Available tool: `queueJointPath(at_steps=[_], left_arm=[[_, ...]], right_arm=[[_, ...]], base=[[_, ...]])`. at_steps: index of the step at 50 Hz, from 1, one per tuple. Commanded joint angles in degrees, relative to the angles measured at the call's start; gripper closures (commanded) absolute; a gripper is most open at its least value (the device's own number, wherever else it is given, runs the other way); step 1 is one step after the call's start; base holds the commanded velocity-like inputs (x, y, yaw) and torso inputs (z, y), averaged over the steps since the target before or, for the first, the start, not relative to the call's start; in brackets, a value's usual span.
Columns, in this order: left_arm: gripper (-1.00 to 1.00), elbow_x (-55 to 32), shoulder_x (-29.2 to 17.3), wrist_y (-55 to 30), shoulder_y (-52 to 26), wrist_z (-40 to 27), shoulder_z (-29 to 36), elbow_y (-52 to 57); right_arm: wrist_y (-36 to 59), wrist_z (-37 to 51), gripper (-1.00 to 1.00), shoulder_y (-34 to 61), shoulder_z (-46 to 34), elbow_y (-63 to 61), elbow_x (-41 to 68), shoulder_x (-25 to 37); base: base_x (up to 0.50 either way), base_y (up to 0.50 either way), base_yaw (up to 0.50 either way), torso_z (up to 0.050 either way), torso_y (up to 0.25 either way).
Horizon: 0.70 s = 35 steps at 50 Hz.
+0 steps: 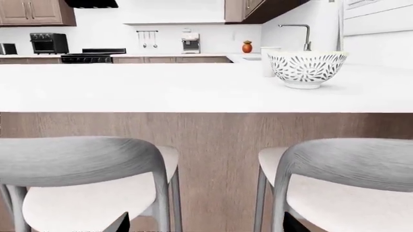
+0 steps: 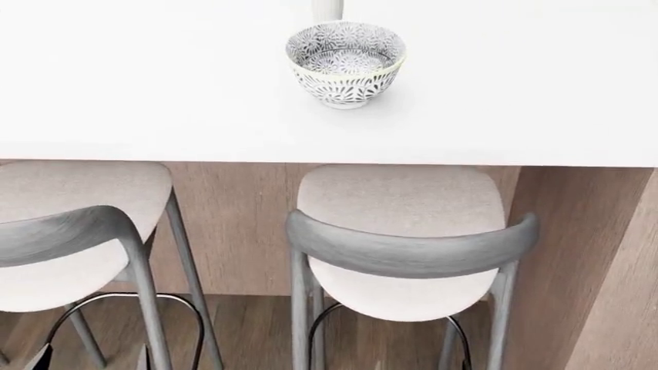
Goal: Place the cup inside the bowl on the dining table and move the bowl to any counter.
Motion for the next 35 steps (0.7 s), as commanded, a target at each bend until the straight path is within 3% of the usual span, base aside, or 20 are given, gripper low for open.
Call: queueJointPath(at_steps=[1,14,24,35], left_arm=[[-1.00,-0.7,0.0,0.3,0.2,-0.2,-0.2,0.0],[-1.00,-1.6,0.5,-4.4,-1.4,-0.1,1.4,-0.4],[-1.00,-9.8,-3.7,-29.3,-13.5,-4.6,-1.8,16.1],[-1.00,-21.1,-4.5,-53.5,-38.9,-3.4,-2.7,18.8]], right_arm=[[-0.5,-0.2,-1.00,-0.1,0.0,0.1,0.6,0.0],[0.4,0.4,-1.00,0.4,-0.6,-0.4,0.0,0.2],[25.6,7.6,-1.00,11.2,4.0,-21.5,7.1,6.1],[54.8,10.3,-1.00,36.4,8.3,-29.7,22.7,10.4]], base=[[0.00,0.00,0.00,0.000,0.000],[0.00,0.00,0.00,0.000,0.000],[0.00,0.00,0.00,0.000,0.000],[0.00,0.00,0.00,0.000,0.000]])
